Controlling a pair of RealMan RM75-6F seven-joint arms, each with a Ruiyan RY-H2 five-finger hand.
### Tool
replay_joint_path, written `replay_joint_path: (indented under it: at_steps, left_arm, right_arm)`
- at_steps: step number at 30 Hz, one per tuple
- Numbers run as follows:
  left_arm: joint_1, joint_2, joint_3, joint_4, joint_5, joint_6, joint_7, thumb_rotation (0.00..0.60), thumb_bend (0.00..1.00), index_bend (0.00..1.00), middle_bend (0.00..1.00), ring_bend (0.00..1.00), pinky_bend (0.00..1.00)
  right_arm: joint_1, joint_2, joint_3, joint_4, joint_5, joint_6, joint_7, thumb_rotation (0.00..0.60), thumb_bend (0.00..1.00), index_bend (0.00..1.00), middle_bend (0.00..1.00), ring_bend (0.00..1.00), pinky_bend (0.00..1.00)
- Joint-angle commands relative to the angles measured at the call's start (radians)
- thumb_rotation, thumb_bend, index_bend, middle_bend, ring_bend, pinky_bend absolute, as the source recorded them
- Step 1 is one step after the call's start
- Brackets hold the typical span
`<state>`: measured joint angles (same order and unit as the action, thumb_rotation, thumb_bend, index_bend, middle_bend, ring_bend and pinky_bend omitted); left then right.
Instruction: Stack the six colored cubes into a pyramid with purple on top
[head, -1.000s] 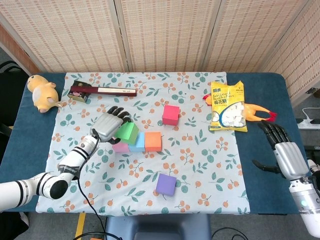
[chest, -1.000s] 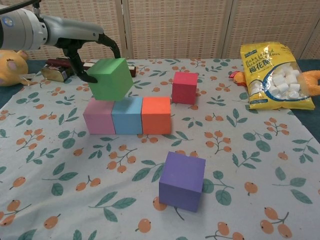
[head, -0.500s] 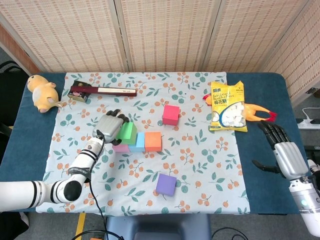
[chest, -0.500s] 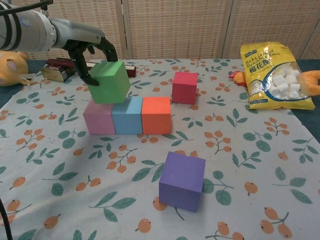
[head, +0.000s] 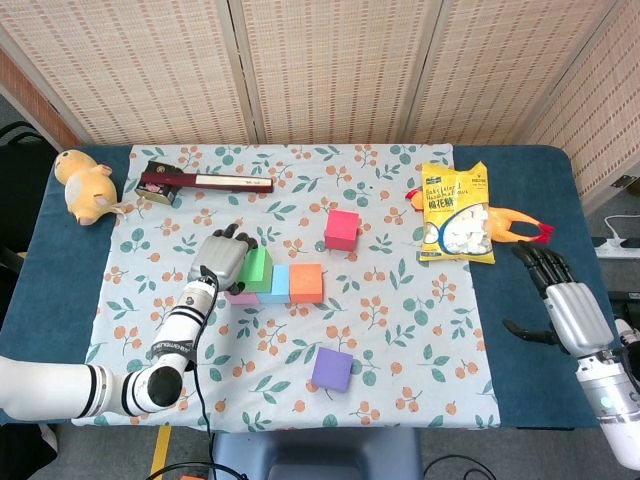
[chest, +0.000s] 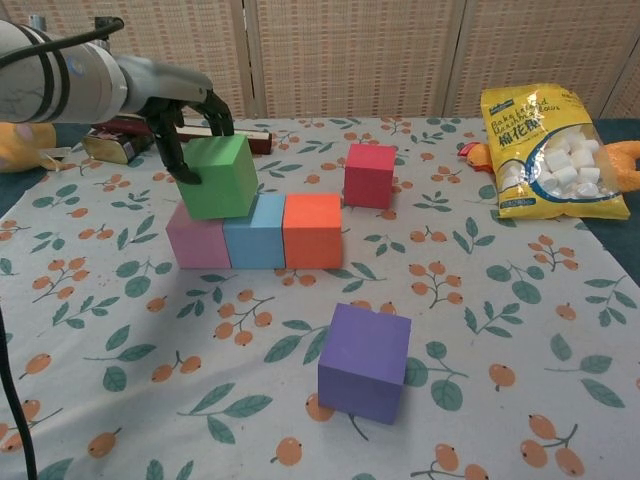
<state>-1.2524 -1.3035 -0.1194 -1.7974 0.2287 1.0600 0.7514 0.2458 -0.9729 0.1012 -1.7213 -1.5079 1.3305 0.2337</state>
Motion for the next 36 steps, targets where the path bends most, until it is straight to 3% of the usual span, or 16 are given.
replay_joint_path:
  at_steps: [1,36]
  left_arm:
    - [-0.001,-0.006,0.000,-0.005,0.000,0.009,0.011,0.600,0.29,0.64,0.19,0.05,0.19]
    - [0.022,-0.057,-0.038,-0.004,-0.040,0.083,0.105,0.600,0.29,0.64,0.19,0.05,0.23]
  right_arm:
    - [0.000,0.000,0.000,0.001,0.001,0.000,0.001,0.600,0.00,0.00,0.00,0.00,0.00]
    - [0.001,0.003,-0.004,0.011,-0.006,0.003,0.020,0.600,0.00,0.00,0.00,0.00,0.00]
